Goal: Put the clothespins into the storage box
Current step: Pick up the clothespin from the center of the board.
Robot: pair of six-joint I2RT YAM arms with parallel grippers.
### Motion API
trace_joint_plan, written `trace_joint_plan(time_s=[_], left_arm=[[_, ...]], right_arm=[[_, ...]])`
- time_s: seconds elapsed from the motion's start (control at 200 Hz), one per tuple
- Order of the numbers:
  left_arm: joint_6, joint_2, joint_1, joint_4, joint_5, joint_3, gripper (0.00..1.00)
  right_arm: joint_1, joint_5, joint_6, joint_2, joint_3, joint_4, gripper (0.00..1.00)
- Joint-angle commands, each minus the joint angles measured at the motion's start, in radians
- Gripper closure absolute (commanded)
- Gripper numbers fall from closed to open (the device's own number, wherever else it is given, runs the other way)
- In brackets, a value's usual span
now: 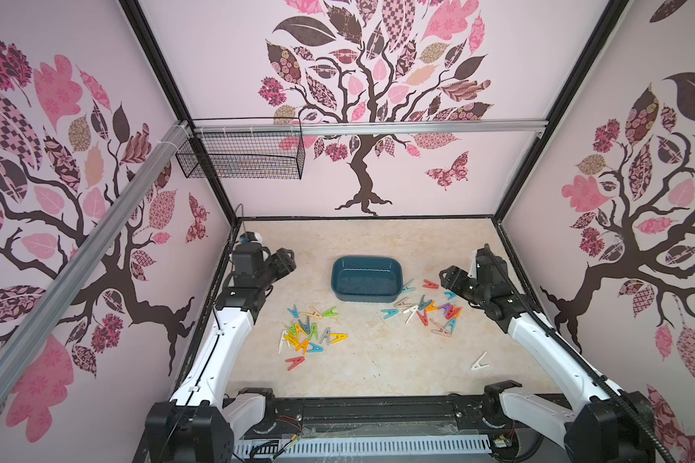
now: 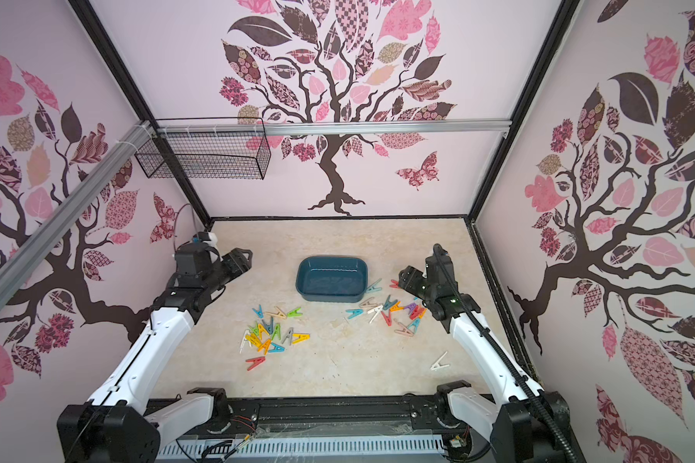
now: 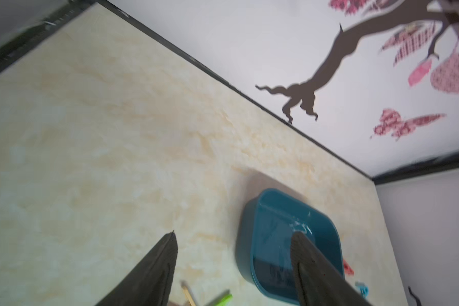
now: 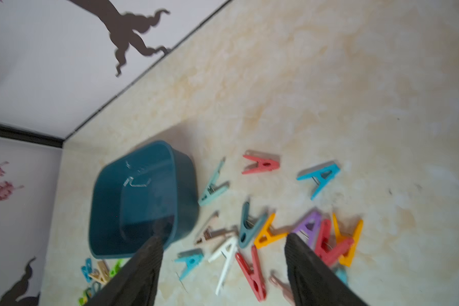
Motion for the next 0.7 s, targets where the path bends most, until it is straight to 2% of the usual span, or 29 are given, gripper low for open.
trace_joint_plan(time_s=[0.0,0.19,0.345,0.405,0.525,0.695], left_arm=[[0.054,-0.079,-0.190,-0.042,-0.096,-0.071,0.28],[0.031,-0.088,-0.508,0.038,-0.258,-0.171,0.27],[0.019,0.007,-0.711,0.118,-0.350,-0.205,0.24],[-0.008,0.059,-0.745,0.130,-0.360,-0.197,0.21],[-0.016,0.139,-0.769,0.176,-0.310,-0.187,0.20],[0.002,0.173,-0.778,0.191,-0.307,-0.178,0.21]], right_arm=[[0.060,0.010,-0.023,0.007,-0.004,-0.208,0.35],[0.104,-0.011,-0.043,0.057,-0.085,-0.170,0.52],[0.106,0.003,-0.042,0.175,-0.021,-0.118,0.58],[0.108,0.013,-0.039,0.221,0.002,-0.098,0.59],[0.109,0.048,-0.030,0.307,0.031,-0.054,0.60],[0.118,0.078,-0.030,0.394,0.098,-0.019,0.63]])
